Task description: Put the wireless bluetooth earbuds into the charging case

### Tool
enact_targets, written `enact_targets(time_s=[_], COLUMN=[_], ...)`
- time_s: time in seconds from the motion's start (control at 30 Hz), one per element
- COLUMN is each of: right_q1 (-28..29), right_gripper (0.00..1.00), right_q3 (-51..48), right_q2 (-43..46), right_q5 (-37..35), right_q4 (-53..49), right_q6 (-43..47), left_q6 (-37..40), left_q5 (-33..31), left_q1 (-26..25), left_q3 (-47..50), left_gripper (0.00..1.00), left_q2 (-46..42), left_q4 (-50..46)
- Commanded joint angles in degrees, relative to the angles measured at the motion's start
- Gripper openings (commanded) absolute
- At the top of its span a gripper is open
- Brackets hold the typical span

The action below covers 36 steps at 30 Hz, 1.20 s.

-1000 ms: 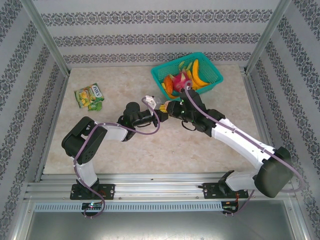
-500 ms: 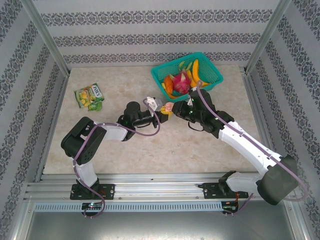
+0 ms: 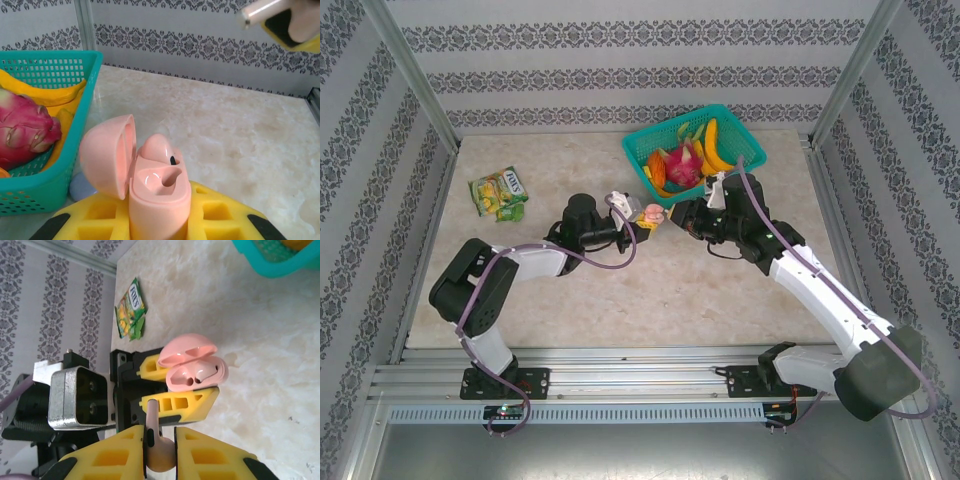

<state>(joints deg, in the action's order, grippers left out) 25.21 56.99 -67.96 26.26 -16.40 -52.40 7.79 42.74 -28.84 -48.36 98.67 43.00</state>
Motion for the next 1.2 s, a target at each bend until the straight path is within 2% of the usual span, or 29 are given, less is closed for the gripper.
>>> enact_targets(time_s=[0.0, 0.13, 0.4, 0.53, 0.63, 1.17], right_q1=[-0.3, -0.4, -0.2, 0.3, 0.6, 2.1], right_gripper=[0.20, 0.19, 0.19, 0.19, 0.19, 0.18], right_q3=[-0.9, -0.2, -0.1, 0.3, 0.5, 3.0], right_q2=[-1.1, -2.6, -4.5, -5.1, -5.8, -8.3], right_q5=[4.9, 6.4, 7.8, 7.6, 7.5, 6.4], right_q4=[-0.1, -0.3, -0.5, -0.3, -0.1, 0.8], right_q6=[-0.8, -0.8, -0.7, -0.7, -0.8, -0.8], left_q6=[7.8, 12.8, 18.8, 21.6, 23.8, 25.5], left_q5=[1.9, 0.5, -2.7, -5.3, -7.2, -6.8], left_q1=[0.5, 0.6, 0.6, 0.6, 0.5, 0.5], left_q3=[-1.9, -2.3, -2.5, -1.2, 1.7, 2.9], left_gripper=[0.00, 0.00, 0.00, 0.00, 0.00, 0.00], left_q2=[-2.9, -4.4, -5.5, -5.9, -6.5, -7.8], left_q4=[-6.3, -10.0, -11.5, -8.9, -2.3, -1.2])
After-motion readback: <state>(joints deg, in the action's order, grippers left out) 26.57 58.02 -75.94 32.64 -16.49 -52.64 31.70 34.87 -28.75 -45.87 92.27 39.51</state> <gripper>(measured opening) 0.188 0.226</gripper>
